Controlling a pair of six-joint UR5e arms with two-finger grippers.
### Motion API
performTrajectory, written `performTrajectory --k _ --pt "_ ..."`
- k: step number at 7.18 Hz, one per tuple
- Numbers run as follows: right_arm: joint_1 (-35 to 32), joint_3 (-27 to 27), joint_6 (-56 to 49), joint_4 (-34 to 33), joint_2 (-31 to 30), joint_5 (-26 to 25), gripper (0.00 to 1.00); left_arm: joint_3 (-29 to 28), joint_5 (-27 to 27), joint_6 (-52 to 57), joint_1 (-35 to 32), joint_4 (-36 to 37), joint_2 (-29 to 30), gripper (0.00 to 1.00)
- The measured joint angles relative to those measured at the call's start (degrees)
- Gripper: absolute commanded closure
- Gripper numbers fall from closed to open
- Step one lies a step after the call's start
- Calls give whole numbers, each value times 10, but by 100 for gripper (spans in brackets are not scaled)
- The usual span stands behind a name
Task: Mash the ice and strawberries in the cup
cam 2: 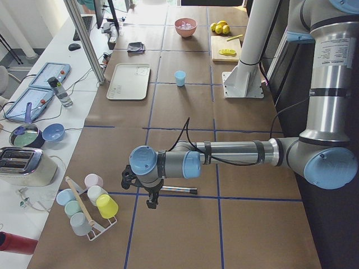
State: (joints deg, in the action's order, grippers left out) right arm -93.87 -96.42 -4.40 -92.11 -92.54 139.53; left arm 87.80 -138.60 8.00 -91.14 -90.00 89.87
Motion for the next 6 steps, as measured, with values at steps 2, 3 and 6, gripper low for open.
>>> performTrajectory --k 2,3,6 --pt "0 -1 0 1 0 -2 0 1 0 0 0 0 0 0" --pt "0 -1 0 1 0 -3 0 1 0 0 0 0 0 0" --pt "2 -3 0 -2 4 -5 0 2 0 0 0 0 1 0"
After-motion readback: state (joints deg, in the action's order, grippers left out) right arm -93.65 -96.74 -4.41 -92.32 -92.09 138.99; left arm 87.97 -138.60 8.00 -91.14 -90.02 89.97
